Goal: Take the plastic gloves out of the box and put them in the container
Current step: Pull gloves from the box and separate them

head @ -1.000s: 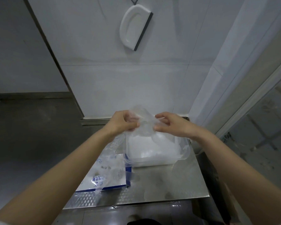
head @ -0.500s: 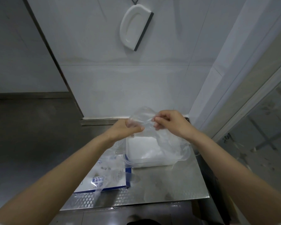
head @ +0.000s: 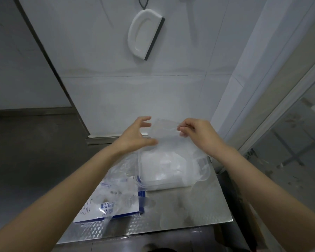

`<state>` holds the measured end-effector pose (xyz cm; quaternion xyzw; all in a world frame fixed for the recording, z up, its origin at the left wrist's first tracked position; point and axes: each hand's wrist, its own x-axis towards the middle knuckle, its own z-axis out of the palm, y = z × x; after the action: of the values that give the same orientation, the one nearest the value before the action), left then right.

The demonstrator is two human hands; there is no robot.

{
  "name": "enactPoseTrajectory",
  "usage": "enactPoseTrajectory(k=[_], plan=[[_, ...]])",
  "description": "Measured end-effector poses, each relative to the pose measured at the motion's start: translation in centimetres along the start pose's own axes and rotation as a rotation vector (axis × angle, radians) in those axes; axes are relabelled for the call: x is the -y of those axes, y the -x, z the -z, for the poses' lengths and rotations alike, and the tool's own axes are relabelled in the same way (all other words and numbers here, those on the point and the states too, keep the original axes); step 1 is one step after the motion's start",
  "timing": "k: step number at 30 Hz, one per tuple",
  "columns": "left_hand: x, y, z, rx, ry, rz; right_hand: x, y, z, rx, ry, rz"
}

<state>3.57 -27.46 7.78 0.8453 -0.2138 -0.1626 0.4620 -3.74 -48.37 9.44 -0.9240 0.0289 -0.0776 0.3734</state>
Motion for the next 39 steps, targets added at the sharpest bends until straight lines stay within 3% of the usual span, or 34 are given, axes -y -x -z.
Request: enactPoseTrajectory(k=[5, 7, 11, 13, 15, 19, 22, 25, 29, 34, 36, 38, 39], plan=[[-1.3, -0.9, -1.0, 0.091, 0.020, -0.034, -0.1, 0.2, -0.2, 0.184, 0.006, 0.004], [-0.6, -1.4, -0.8, 0.064, 0.101, 0.006, -0.7, 0.1, 0.4, 0.169, 0.017, -0.039], [-0.8, -2.3, 0.4, -0.099, 0.122, -0.130, -0.2, -0.1, 1.9, -0.128, -0.075, 0.036], [-1.9, -1.7, 0.7, -0.107, 0.204, -0.262, 0.5, 0.2, 2.2, -0.304, -0.124, 0.133], [-2.4, -0.6, 0.8, -0.074, 0.219, -0.364, 0.8, 0.7, 2.2, -0.375, -0.090, 0.215], [0.3, 1.2, 0.2, 0.026, -0.087, -0.364, -1.3, 1.8, 0.6, -0.229, 0.041, 0.265], [3.0, 2.0, -1.0, 0.228, -0.398, -0.291, -3.9, 2.8, -1.9, -0.033, 0.113, 0.221], [3.9, 2.2, -2.2, 0.379, -0.544, -0.168, -5.8, 3.8, -4.4, 0.174, 0.153, 0.137], [4.9, 1.2, -3.7, 0.422, -0.720, -0.127, -7.6, 3.7, -7.0, 0.389, 0.177, 0.003], [5.6, 0.6, -4.9, 0.476, -1.122, -0.175, -7.4, 2.9, -7.3, 0.588, 0.179, -0.173], [5.6, 0.3, -5.5, 0.330, -1.208, -0.261, -6.6, 2.4, -7.0, 0.520, 0.169, -0.177], [5.1, -0.1, -6.1, 0.124, -1.166, -0.339, -5.9, 2.0, -7.1, 0.309, 0.242, -0.085], [5.1, -0.3, -6.5, 0.102, -1.114, -0.326, -5.7, 1.9, -7.3, 0.211, 0.295, -0.020]])
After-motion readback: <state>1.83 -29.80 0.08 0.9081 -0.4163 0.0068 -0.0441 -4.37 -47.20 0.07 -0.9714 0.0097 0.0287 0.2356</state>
